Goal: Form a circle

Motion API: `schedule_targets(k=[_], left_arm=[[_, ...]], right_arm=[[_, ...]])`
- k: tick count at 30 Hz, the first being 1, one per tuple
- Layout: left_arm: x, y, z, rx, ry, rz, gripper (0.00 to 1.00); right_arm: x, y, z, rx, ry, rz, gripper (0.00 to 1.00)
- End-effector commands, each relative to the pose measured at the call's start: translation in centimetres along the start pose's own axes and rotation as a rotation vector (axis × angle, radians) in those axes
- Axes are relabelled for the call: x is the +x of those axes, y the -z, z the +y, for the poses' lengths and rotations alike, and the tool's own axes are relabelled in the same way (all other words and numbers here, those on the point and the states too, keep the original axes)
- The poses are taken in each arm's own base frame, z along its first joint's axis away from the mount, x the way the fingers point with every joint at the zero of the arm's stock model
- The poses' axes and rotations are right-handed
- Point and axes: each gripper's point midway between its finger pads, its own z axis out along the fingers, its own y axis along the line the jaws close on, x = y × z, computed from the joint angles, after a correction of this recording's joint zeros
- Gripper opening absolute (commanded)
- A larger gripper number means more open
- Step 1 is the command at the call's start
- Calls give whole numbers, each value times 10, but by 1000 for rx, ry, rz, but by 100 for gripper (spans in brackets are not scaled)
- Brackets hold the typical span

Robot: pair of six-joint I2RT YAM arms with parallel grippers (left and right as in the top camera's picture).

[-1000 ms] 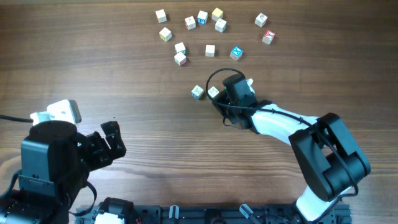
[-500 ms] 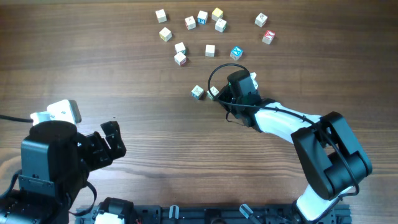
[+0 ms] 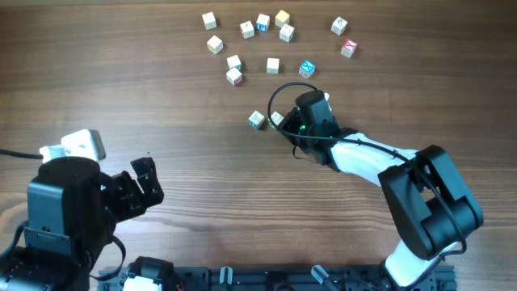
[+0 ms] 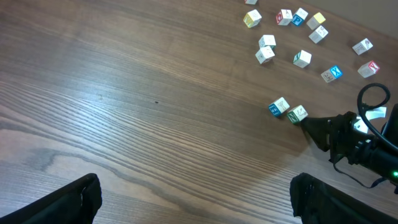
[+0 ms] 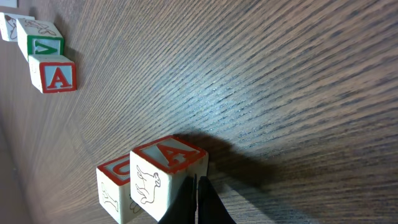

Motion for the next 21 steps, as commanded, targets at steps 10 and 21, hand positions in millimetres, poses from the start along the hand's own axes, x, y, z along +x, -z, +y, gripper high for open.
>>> schedule_targets(k=[10, 21], left_arm=[[-2, 0, 3, -15, 11, -9, 100], [-2, 0, 3, -15, 11, -9, 100]], right_arm=[[12, -7, -10, 11, 9, 56, 4], [12, -7, -9, 6, 7, 57, 5]])
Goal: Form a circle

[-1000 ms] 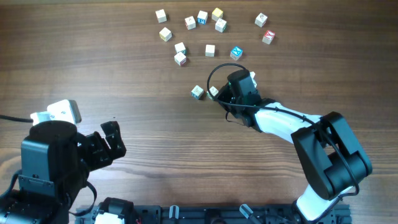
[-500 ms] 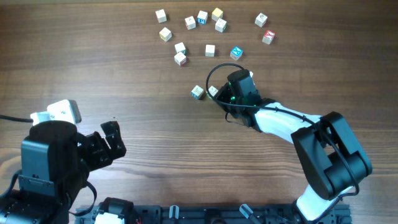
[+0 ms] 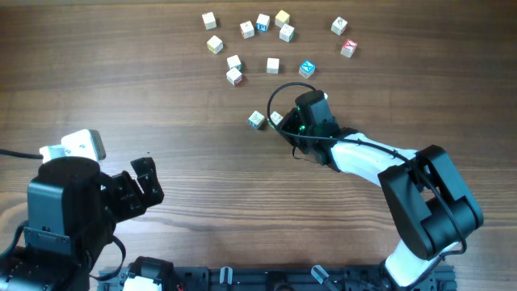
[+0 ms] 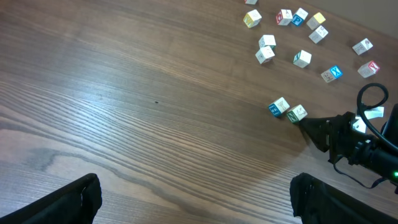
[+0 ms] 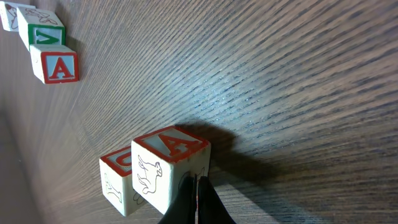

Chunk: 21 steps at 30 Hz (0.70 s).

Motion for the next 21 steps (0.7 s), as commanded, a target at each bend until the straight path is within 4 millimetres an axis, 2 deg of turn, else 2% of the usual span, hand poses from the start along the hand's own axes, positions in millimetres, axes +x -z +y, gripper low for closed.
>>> schedule_targets(k=[1, 21], left_arm=[[-2, 0, 3, -15, 11, -8, 100], [-2, 0, 3, -15, 11, -8, 100]], right_arm=[[6, -7, -11, 17, 7, 25, 4], [5, -7, -7, 2, 10, 23, 4]])
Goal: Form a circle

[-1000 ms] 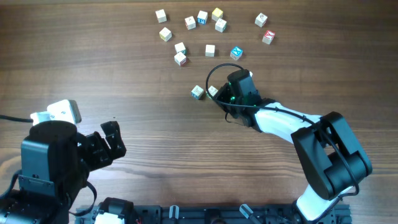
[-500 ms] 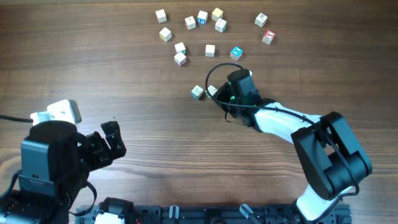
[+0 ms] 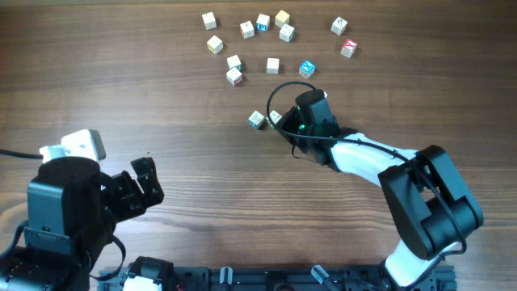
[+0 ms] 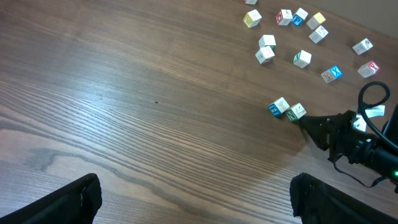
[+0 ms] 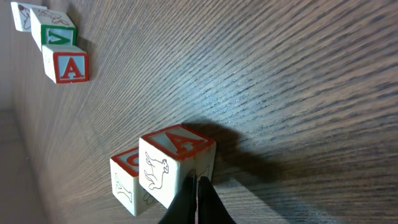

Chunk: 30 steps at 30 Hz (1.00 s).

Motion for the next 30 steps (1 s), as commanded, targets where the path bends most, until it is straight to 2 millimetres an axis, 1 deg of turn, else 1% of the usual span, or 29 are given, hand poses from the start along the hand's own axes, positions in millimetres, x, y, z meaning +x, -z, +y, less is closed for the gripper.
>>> schedule_targets(k=[1, 10, 15, 18, 19, 21, 23, 25, 27, 28, 29, 30], left_arm=[[-2, 0, 3, -15, 11, -9, 100], [-2, 0, 3, -15, 11, -9, 100], [-2, 0, 3, -15, 11, -9, 100], [-2, 0, 3, -15, 11, -9, 100], [-2, 0, 3, -15, 11, -9, 100], [-2, 0, 3, -15, 11, -9, 100], [-2, 0, 3, -15, 11, -9, 100], [-2, 0, 3, -15, 11, -9, 100], [-2, 0, 3, -15, 11, -9, 100], [-2, 0, 3, -15, 11, -9, 100], [-2, 0, 3, -15, 11, -9, 100], [-2, 0, 3, -15, 11, -9, 100]], right_arm=[[6, -7, -13, 26, 6, 24, 5], [6, -7, -13, 27, 6, 25, 4], [7, -5, -30, 99, -9, 23, 4], [7, -3, -34, 115, -13, 28, 4], [6, 2, -32, 119, 11, 22, 4], [-1, 14, -25, 118, 72, -8, 4], [-9, 30, -14, 105, 167, -46, 5], [-18, 53, 12, 50, 321, -89, 6], [-22, 65, 27, 39, 386, -97, 17], [-23, 68, 33, 41, 409, -96, 20], [-28, 75, 45, 48, 464, -95, 22], [-42, 86, 61, 88, 515, -125, 29]])
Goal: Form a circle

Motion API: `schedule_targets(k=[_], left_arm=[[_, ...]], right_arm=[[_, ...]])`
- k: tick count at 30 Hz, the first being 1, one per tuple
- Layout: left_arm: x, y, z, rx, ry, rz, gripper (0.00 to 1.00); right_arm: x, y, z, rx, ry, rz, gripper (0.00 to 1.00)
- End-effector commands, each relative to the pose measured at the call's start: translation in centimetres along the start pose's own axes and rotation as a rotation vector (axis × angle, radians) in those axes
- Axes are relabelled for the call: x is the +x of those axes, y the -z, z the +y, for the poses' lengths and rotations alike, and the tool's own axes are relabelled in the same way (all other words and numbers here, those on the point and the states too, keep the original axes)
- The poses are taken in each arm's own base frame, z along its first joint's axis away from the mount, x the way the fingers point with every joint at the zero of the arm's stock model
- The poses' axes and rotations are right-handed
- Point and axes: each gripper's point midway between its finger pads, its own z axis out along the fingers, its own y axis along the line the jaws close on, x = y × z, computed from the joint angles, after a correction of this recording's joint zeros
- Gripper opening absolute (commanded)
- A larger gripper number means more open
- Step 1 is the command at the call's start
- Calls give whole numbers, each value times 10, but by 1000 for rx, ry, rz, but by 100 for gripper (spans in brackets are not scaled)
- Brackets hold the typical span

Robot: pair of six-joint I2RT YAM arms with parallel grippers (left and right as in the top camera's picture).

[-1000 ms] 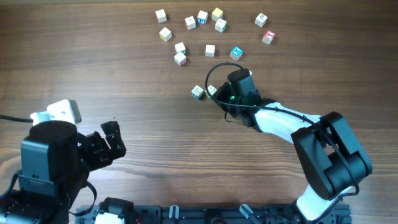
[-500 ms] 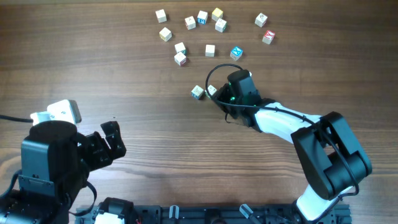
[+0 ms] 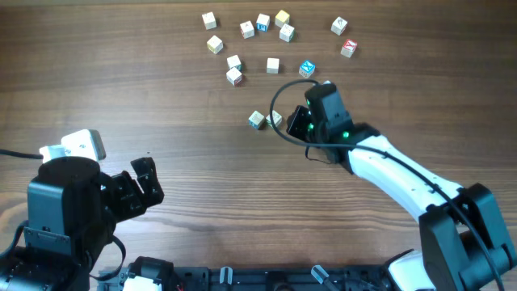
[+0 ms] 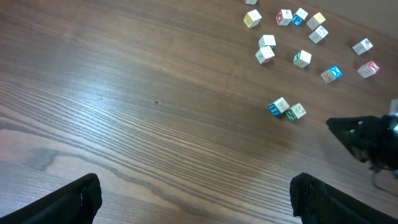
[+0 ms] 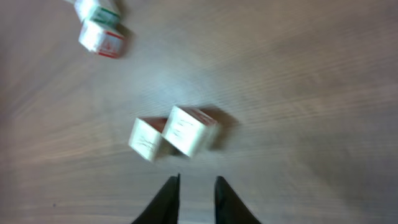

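Small white letter blocks lie scattered at the far side, among them a red one and a blue one. Two more blocks sit touching, nearer the middle: the right one and the left one. My right gripper hovers just short of the pair, fingers slightly apart, open and holding nothing. The right wrist view is blurred. My left gripper stays wide open at the near left, far from all blocks.
The wooden table is bare between the left arm and the blocks. In the right wrist view, a red-faced block and a green-faced one lie beyond the pair. A black cable loop arches over the right wrist.
My right gripper has pulled back and up from the right block of the pair, and its fingers, which were pressed together, now stand slightly apart. Both blocks stay put. The left arm is unchanged.
At all three earlier moments my right gripper's shut tip rested against the red A block beside its neighbour, and the pair shifted only slightly. Now the gripper is off the block and open. The left arm has stayed still throughout.
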Motion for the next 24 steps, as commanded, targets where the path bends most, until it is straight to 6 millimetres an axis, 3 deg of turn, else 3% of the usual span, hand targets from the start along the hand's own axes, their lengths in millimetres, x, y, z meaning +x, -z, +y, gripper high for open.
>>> schedule_targets(k=[1, 5, 6, 11, 15, 18, 24], left_arm=[[-2, 0, 3, -15, 11, -9, 100], [-2, 0, 3, -15, 11, -9, 100], [-2, 0, 3, -15, 11, -9, 100], [-2, 0, 3, -15, 11, -9, 100], [-2, 0, 3, -15, 11, -9, 100], [-2, 0, 3, -15, 11, -9, 100], [-2, 0, 3, -15, 11, -9, 100]], right_arm=[[-49, 28, 31, 40, 193, -104, 31], [-78, 40, 53, 26, 244, -185, 54], [-82, 37, 56, 16, 245, -198, 64], [-94, -2, 63, 18, 272, -198, 89], [-110, -51, 70, 81, 320, -132, 98], [-126, -89, 65, 151, 311, -119, 98], [-135, -136, 49, 201, 308, -161, 97]])
